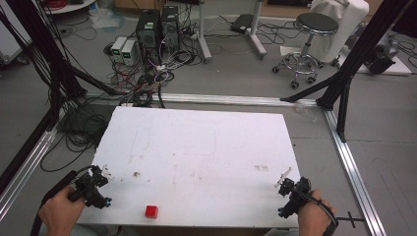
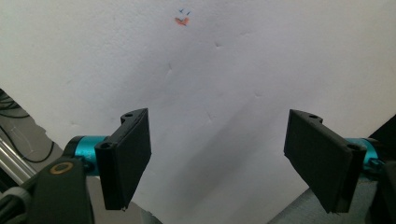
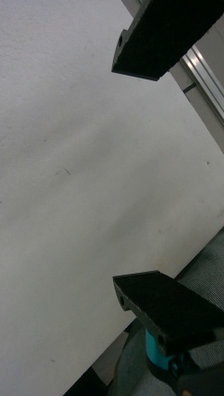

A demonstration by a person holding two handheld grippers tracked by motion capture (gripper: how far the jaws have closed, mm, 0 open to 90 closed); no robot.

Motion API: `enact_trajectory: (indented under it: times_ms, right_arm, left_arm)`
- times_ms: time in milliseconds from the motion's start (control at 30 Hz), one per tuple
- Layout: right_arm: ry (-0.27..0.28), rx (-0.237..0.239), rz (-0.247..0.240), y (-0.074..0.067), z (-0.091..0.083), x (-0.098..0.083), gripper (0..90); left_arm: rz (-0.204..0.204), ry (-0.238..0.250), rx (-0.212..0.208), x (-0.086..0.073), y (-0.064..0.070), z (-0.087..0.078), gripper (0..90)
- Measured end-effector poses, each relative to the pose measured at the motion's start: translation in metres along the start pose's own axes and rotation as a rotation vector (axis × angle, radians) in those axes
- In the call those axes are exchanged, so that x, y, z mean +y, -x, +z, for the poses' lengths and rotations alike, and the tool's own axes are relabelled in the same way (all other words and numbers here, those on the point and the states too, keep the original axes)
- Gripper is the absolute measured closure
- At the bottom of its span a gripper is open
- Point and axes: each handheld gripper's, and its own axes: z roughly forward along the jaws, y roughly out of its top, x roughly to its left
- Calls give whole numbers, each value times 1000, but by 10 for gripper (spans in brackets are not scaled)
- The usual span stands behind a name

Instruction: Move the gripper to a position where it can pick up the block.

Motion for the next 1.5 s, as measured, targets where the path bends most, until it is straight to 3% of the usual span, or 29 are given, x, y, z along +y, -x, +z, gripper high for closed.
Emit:
enact_trajectory:
  times_ms: [367, 467, 600, 833, 1133, 1500]
  right_arm:
    - [-7, -1, -4, -1, 1, 2, 6]
    - [-5, 3, -10, -2, 1, 2, 6]
    - [-2, -1, -9, -2, 1, 3, 6]
    - [2, 0, -11, -2, 1, 3, 6]
    - [2, 2, -16, -2, 0, 4, 6]
    - [14, 6, -9, -3, 0, 3, 6]
  left_arm:
    - [47, 19, -17, 4, 5, -2, 233]
    - [31, 35, -4, 6, 5, -4, 233]
    - [46, 72, -4, 6, 5, -10, 233]
    - [72, 102, -34, 12, 10, -9, 232]
    - [189, 40, -101, 27, 21, -4, 233]
    - [336, 12, -152, 38, 36, -9, 236]
